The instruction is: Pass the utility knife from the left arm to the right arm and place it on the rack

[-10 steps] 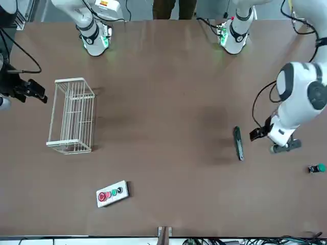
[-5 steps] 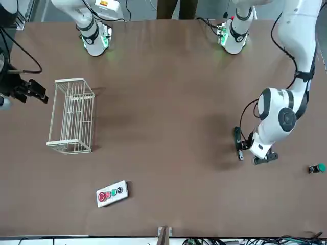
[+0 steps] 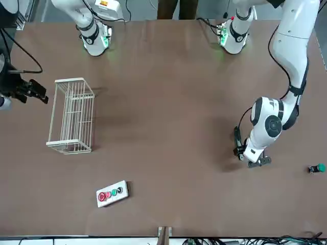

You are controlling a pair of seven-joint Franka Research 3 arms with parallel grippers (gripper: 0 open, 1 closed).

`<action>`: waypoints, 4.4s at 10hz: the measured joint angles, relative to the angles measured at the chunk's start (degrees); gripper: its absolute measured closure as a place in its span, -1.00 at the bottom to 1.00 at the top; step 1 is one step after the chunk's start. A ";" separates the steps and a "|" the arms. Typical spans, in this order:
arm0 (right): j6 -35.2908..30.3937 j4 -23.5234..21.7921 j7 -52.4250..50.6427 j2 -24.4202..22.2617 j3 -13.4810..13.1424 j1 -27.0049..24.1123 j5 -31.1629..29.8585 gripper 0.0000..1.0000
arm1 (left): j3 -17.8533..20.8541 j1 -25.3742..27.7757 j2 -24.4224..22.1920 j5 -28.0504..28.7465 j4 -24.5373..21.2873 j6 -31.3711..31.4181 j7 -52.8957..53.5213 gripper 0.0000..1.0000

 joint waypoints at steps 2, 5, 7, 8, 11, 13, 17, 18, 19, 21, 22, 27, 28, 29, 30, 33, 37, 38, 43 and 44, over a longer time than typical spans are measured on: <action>0.00 0.00 0.00 0.01 0.01 0.05 0.00 -1.00 | 0.03 0.09 1.40 0.00 -0.02 1.98 -0.33 -0.62; 0.16 0.00 0.02 0.01 0.00 0.05 0.00 -1.00 | 0.03 0.69 1.64 0.01 -0.26 2.33 -0.34 -0.54; -0.07 -0.02 0.02 0.01 0.01 0.05 0.00 -1.00 | -0.01 0.69 0.89 0.02 -1.05 2.33 -0.34 -0.37; -0.11 -0.03 0.02 0.01 0.04 0.15 0.00 -1.00 | -0.04 0.69 0.54 0.02 -1.34 2.33 -0.34 -0.36; -0.34 -0.03 0.04 0.03 0.16 1.65 0.00 -1.00 | -0.13 0.66 0.30 0.02 -2.57 2.33 -0.34 -0.33; -0.41 -0.24 0.85 0.07 0.23 3.31 0.00 -1.00 | -0.19 0.59 0.29 0.02 -2.96 2.33 -0.34 -0.30; 0.42 -1.71 1.29 0.36 0.31 6.12 0.00 -1.00 | -0.19 0.67 0.09 0.06 -3.16 2.33 -0.08 0.33; 0.46 -1.71 1.29 0.35 0.32 6.40 0.00 -0.97 | -0.19 0.68 0.08 0.07 -3.21 2.34 -0.08 0.33; 0.48 -1.71 1.29 0.35 0.33 6.81 0.00 -0.96 | -0.19 0.68 0.08 0.07 -3.21 2.33 -0.08 0.33; 0.52 -1.70 1.29 0.35 0.33 7.26 0.00 -0.96 | -0.19 0.68 0.04 0.07 -3.22 2.34 -0.17 0.33; 0.60 -1.70 1.29 0.35 0.35 7.30 0.00 -0.96 | -0.20 0.68 -0.13 0.06 -3.18 2.34 -0.42 0.33; 1.78 -1.44 0.54 0.25 6.01 7.66 0.07 -1.00 | -1.72 0.79 -4.73 -8.57 2.50 -11.50 -1.33 0.33; 1.94 -1.11 -1.69 0.20 7.64 7.70 0.04 -1.00 | -2.30 0.67 -5.36 -12.38 4.56 -14.71 -3.63 0.33; 2.58 -0.69 -5.13 0.16 8.82 7.71 0.04 -1.00 | -2.93 0.44 -5.80 -15.10 7.02 -18.25 -8.32 0.33; 3.53 -0.45 -8.69 0.11 9.72 7.71 0.05 -1.00 | -4.40 0.21 -6.02 -15.99 9.88 -21.92 -15.46 0.33; 8.37 -0.41 -23.58 0.17 14.08 7.76 0.00 -1.00 | -10.67 -0.50 -6.30 -16.25 15.72 -28.14 -35.98 0.33; 10.93 0.72 -36.09 3.23 20.26 7.73 -0.26 -1.00 | -18.82 -0.63 -6.50 -20.01 20.42 -31.67 -54.88 0.33; 11.81 2.54 -39.17 5.47 22.53 7.79 -0.69 -1.00 | -20.70 -0.79 -6.60 -20.63 22.48 -34.03 -58.64 0.33; 17.14 11.52 -42.15 16.04 30.63 9.19 -2.29 -1.00 | -29.95 -0.93 -7.14 -20.77 25.95 -37.08 -71.19 0.33; 17.14 13.12 -39.59 17.00 31.60 10.44 -3.41 -1.00 | -30.66 -1.08 -7.22 -20.77 26.18 -37.08 -72.74 0.33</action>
